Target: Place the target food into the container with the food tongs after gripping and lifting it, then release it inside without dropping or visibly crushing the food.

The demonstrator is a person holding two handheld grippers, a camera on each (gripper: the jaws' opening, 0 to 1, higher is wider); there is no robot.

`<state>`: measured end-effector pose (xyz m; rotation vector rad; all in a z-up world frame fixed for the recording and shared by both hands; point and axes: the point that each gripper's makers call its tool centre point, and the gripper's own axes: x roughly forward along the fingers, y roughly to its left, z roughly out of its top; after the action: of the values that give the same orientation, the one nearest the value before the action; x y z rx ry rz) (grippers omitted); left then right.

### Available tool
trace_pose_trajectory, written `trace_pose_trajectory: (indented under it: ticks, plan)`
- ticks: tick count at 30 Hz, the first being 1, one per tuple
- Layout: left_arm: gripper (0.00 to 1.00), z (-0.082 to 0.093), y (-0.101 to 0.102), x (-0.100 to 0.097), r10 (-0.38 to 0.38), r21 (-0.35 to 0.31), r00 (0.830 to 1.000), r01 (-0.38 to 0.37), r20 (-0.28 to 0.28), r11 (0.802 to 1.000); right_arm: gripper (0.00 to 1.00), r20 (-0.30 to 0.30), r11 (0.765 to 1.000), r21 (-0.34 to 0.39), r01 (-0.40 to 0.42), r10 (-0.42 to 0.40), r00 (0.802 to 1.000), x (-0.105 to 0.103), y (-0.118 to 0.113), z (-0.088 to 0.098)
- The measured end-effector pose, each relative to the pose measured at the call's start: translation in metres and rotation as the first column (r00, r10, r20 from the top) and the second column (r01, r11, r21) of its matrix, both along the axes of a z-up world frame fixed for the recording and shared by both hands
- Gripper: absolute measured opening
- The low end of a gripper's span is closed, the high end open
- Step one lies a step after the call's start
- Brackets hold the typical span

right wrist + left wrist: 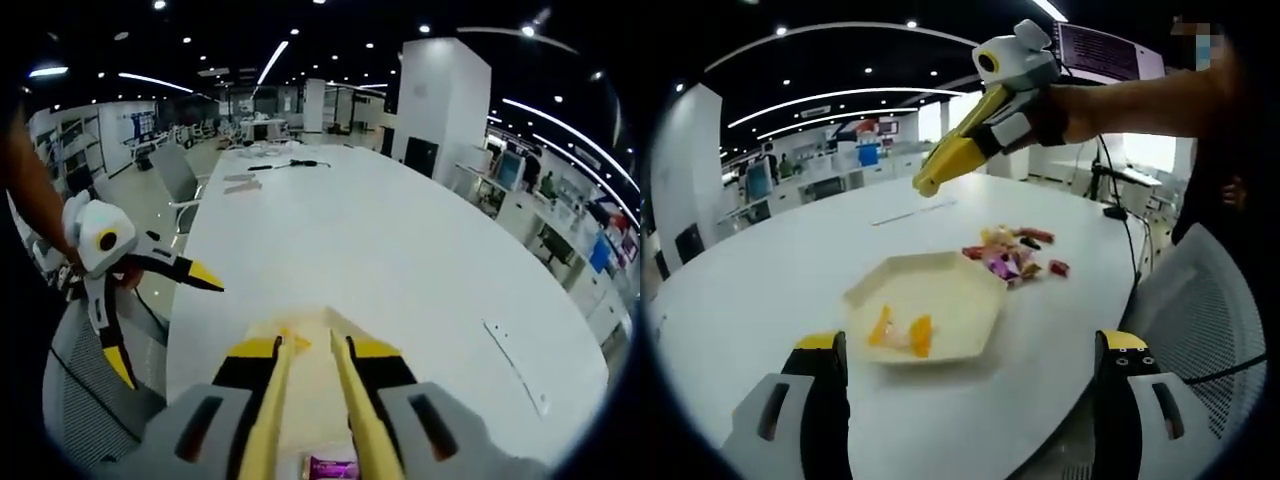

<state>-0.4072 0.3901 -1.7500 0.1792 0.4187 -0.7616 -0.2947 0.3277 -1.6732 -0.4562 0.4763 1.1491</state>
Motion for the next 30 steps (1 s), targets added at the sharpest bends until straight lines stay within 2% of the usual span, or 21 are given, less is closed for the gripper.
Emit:
trace_pose_trajectory:
  ticks: [17,30]
  plan:
    - [1.00,0.002,0.003,0.002,0.015,-0.018,1.000,-0.014,0.005,1.000,0.26,0.038,0.997,0.006,0.079,-0.079,0.996,-0.016,-0.068,0.012]
    - [1.00,0.004,0.003,0.001,0.010,-0.036,1.000,-0.010,0.005,0.999,0.26,0.047,0.982,0.035,0.186,-0.187,0.981,-0.024,-0.120,0.017]
